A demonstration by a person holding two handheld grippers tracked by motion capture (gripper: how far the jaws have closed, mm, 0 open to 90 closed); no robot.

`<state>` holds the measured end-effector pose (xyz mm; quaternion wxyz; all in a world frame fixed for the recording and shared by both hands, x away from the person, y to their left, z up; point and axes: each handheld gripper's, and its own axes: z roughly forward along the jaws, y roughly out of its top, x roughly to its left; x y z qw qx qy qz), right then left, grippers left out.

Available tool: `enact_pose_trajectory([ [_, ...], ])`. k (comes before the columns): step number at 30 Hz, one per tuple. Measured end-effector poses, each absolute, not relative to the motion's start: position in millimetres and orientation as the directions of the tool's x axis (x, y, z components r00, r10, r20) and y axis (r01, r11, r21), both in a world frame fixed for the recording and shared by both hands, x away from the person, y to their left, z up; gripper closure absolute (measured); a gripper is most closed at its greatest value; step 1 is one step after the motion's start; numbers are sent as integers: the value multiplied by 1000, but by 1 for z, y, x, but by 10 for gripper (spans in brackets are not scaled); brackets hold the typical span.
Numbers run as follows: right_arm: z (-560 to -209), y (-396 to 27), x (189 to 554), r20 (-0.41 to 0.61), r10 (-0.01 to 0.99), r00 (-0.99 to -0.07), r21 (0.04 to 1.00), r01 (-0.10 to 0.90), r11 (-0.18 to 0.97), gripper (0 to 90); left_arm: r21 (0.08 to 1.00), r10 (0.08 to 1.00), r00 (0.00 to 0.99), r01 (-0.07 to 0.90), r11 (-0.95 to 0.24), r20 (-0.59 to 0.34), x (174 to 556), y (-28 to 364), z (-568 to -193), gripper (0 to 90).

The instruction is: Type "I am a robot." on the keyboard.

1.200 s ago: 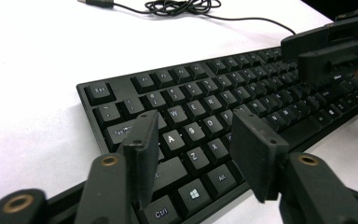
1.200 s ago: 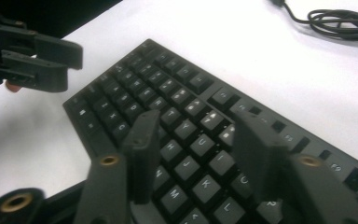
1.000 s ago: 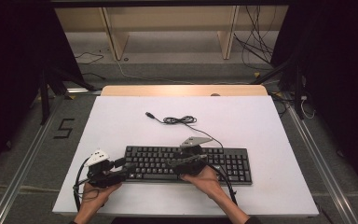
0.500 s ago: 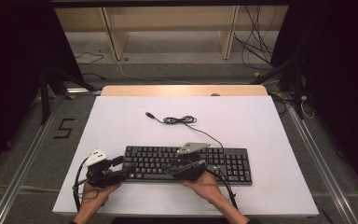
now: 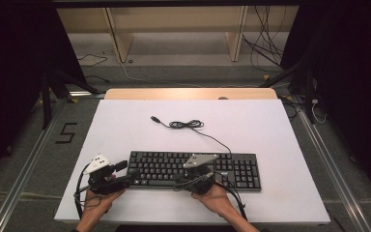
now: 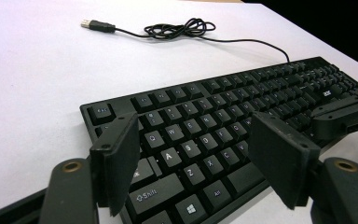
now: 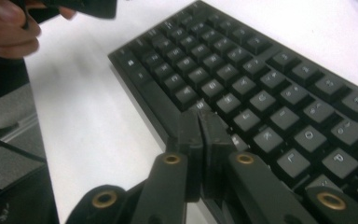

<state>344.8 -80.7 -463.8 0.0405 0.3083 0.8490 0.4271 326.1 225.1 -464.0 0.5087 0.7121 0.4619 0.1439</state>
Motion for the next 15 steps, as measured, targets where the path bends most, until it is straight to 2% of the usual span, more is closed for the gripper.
enact_pose_trajectory([
  [15,-476,-82,346,167,579,-798,721,500,480,900,867,787,560,494,-67,-258,325,223,-464,310],
])
